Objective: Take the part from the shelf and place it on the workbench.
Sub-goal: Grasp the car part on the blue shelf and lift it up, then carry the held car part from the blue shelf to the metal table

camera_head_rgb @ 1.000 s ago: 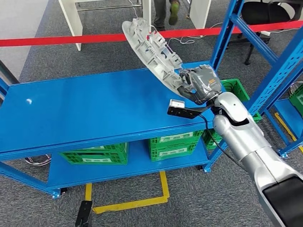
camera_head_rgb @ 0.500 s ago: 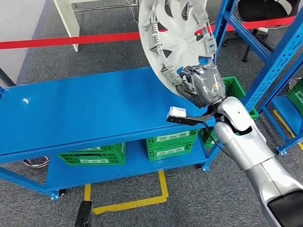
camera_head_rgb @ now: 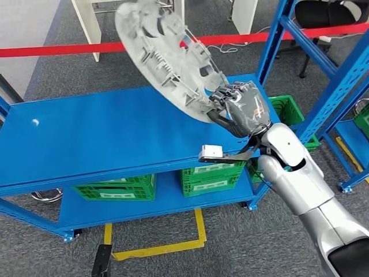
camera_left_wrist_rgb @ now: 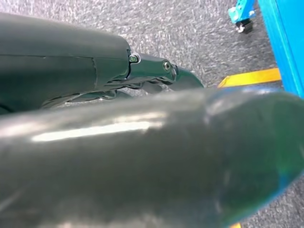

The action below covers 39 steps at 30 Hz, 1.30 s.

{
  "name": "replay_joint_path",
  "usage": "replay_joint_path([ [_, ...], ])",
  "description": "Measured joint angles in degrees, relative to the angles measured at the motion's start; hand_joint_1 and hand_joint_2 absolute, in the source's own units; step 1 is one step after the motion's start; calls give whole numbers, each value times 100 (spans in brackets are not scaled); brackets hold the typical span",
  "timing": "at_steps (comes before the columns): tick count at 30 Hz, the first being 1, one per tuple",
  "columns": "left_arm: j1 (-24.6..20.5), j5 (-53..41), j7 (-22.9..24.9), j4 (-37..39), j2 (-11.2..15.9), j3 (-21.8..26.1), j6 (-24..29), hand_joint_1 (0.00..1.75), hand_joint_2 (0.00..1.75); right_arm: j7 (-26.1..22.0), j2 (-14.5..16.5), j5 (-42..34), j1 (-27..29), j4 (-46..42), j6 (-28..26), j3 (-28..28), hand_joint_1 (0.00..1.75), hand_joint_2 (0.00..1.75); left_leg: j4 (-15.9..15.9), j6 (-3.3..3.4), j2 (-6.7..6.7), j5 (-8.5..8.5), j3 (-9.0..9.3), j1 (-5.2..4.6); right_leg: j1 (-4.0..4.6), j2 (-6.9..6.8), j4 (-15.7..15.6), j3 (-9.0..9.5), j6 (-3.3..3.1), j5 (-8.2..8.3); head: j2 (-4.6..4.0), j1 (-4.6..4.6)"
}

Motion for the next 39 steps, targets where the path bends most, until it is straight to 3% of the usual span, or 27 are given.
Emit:
replay_joint_path([
  [2, 1, 0, -19, 0, 3, 0, 1, 0, 0, 49, -26, 160, -3, -37, -103, 29, 175, 175, 9, -44, -1, -2, -21, -5, 3, 8, -10, 15, -76, -2, 0, -2],
  [4, 2, 1, -21, 0, 7, 0, 3, 0, 0, 107, -55, 321, -24, -60, -181, 48, 175, 175, 168, -98, 7, -128, -74, 5, -11, 8, -26, 33, -149, 10, 0, -13],
  [7, -3, 1, -25, 0, 8, 0, 5, 0, 0, 178, -71, 526, -43, -87, -293, 102, 175, 175, 1145, -168, 15, -627, -475, 24, -15, 7, -34, 60, -210, 6, 0, -40],
  [9, 3, 1, -24, 0, 8, 0, 5, 0, 0, 226, -95, 623, -45, -87, -359, 141, 175, 175, 1627, -172, 16, -755, -693, 29, -9, 8, -32, 69, -215, 2, 0, -39],
  [10, 5, 2, -23, 0, 8, 0, 4, 0, 0, 246, -108, 658, -47, -86, -379, 156, 175, 175, 1568, -158, 16, -661, -666, 28, -6, 10, -31, 75, -215, 1, 0, -40],
  [12, 1, 2, -23, 0, 13, 0, 2, 0, 0, 272, -130, 696, -57, -85, -394, 168, 175, 175, 894, -102, 15, -264, -351, 21, -3, 14, -31, 92, -210, -2, 0, -40],
  [14, -6, 1, -20, 0, 19, 0, -2, 0, 0, 283, -152, 714, -71, -85, -414, 177, 175, 175, 242, -47, 15, -17, -54, -1, 16, 20, -24, 78, -179, 7, 0, -37],
  [18, -4, -2, -11, 0, 23, 1, -21, 0, 0, 298, -215, 750, -80, -83, -463, 207, 175, 175, -15, 25, 13, 34, 9, -8, 23, 19, -40, 13, -61, 28, 0, -31],
  [20, -9, -3, -10, 0, 21, 2, -35, 0, 0, 307, -263, 771, -85, -82, -471, 212, 175, 175, -82, 96, 23, 97, 8, 16, 24, 14, 196, -90, -18, -214, 0, -16],
  [23, -12, -4, -10, 0, 20, 2, -51, 0, 0, 311, -314, 787, -84, -80, -491, 241, 175, 175, -91, 138, 34, 165, -60, 16, 21, 11, 1234, -435, 26, -827, 0, 4],
  [24, -12, -4, -10, 0, 20, 2, -52, 0, 0, 311, -322, 787, -79, -80, -497, 255, 175, 175, -89, 139, 37, 191, -91, 15, 20, 10, 1465, -489, 37, -915, 0, 5],
  [25, -12, -4, -10, 0, 21, 2, -52, 0, 0, 311, -331, 788, -77, -79, -500, 267, 175, 175, -87, 135, 39, 218, -125, 16, 19, 9, 1471, -432, 46, -886, 0, 5],
  [26, -12, -4, -10, 0, 20, 3, -53, 0, 0, 311, -340, 791, -78, -79, -503, 277, 175, 175, -84, 127, 39, 243, -157, 19, 16, 6, 1272, -273, 50, -774, 0, 6],
  [28, -12, -4, -10, 0, 19, 4, -55, 0, 0, 311, -356, 801, -95, -80, -507, 290, 175, 175, -69, 87, 34, 294, -218, 23, 8, -4, 481, 245, 54, -526, 0, 7],
  [30, -13, -4, -12, 0, 21, 4, -57, 0, 0, 315, -368, 816, -114, -87, -526, 300, 175, 175, -50, 21, 28, 357, -259, 15, 24, 4, -56, 589, 25, -423, 0, 4],
  [33, -5, -4, -16, 0, 24, 4, -58, 0, 0, 330, -404, 847, -124, -94, -564, 314, 175, 175, -57, -78, 18, 457, -289, 20, 47, 6, -123, 586, -72, -345, 0, 9],
  [35, 6, -4, -16, 0, 25, 4, -58, 0, 0, 342, -433, 870, -138, -94, -568, 324, 175, 175, 85, -143, 20, 264, -360, 28, 31, -10, -133, 511, -168, -248, 0, -6],
  [38, 0, -4, -16, 0, 25, 4, -59, 0, 0, 366, -477, 905, -146, -94, -564, 342, 175, 175, 1059, -194, 27, -487, -605, 41, 39, -21, -135, 341, -247, -98, 0, -29],
  [39, -2, -4, -16, 0, 25, 4, -60, 0, 0, 374, -490, 911, -145, -94, -563, 346, 175, 175, 1364, -193, 28, -631, -642, 42, 52, -22, -133, 275, -252, -47, 0, -30],
])
